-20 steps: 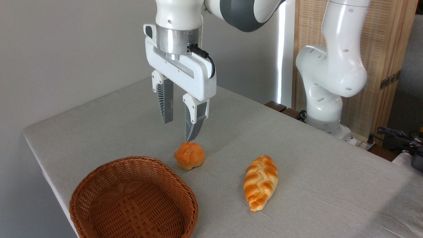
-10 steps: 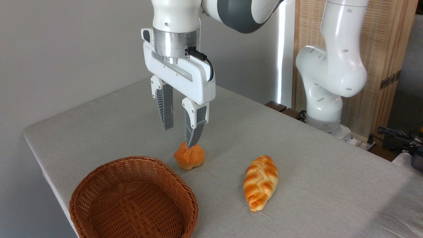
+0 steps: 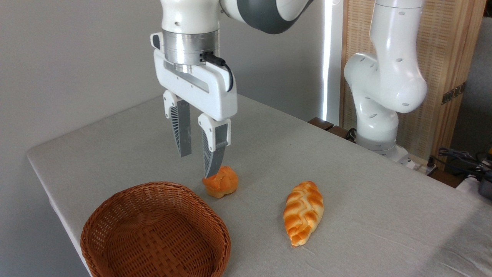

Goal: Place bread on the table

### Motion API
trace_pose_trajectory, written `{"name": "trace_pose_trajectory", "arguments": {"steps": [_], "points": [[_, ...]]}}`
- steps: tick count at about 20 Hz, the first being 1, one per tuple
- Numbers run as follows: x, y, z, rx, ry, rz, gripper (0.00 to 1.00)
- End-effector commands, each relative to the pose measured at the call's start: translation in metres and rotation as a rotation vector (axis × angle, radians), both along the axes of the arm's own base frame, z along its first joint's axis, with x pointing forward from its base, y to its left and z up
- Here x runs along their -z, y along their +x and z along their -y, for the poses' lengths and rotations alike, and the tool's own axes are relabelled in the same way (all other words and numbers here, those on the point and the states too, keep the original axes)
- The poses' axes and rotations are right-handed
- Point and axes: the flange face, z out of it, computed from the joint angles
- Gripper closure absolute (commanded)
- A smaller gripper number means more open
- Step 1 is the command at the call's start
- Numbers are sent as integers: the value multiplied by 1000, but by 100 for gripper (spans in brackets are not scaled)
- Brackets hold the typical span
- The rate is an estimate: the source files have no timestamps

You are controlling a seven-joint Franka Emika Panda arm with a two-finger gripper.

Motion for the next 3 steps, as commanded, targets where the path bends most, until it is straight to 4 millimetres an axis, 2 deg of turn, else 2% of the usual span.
{"name": "trace_pose_trajectory", "arguments": {"steps": [1, 3], "points": [[-1, 9, 3, -14, -17, -7, 0], [1, 10, 4, -16, -31, -10, 0]]}}
